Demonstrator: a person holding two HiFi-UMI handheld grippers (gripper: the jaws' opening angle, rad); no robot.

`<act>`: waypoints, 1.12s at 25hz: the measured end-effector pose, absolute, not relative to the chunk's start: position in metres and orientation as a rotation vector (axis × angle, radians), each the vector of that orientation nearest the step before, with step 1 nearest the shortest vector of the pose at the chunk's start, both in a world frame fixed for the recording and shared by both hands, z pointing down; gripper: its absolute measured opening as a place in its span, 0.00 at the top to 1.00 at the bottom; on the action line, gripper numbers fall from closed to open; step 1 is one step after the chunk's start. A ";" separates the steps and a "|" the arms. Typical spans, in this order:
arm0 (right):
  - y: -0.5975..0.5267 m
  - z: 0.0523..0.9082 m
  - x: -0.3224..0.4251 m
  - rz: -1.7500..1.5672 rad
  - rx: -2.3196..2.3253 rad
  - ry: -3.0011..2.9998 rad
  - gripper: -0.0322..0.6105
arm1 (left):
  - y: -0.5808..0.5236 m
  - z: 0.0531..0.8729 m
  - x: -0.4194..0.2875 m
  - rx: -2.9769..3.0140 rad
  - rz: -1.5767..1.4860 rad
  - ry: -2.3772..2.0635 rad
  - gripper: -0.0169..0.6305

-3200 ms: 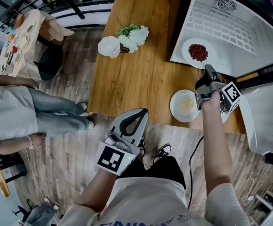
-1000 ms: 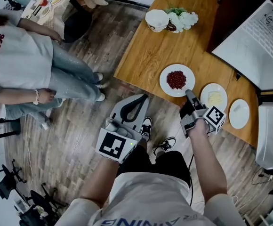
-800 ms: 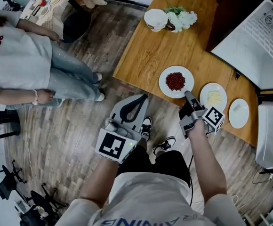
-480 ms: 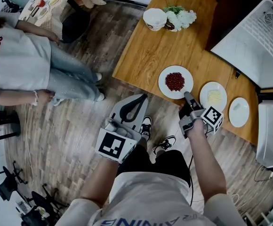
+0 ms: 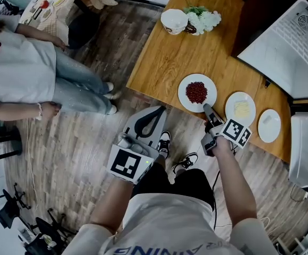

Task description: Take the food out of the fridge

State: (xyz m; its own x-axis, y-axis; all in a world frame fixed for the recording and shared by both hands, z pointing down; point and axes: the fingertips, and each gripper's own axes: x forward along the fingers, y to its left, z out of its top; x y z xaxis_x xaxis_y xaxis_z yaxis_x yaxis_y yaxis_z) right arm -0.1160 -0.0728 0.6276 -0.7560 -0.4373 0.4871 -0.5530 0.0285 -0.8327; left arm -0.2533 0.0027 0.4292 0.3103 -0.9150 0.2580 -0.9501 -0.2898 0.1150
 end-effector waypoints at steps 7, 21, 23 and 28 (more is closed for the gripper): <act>-0.059 0.630 -0.127 1.380 0.848 -2.217 0.66 | 0.003 0.430 -0.259 2.357 0.210 -1.705 0.96; -0.038 0.639 -0.127 0.882 0.564 -2.084 0.62 | -0.003 0.427 -0.256 2.381 0.194 -1.681 0.96; -0.037 0.642 -0.124 0.846 0.569 -2.058 0.62 | -0.003 0.427 -0.256 2.378 0.192 -1.676 0.96; -0.040 0.635 -0.120 0.789 0.591 -2.045 0.62 | -0.004 0.423 -0.257 2.402 0.193 -1.671 0.96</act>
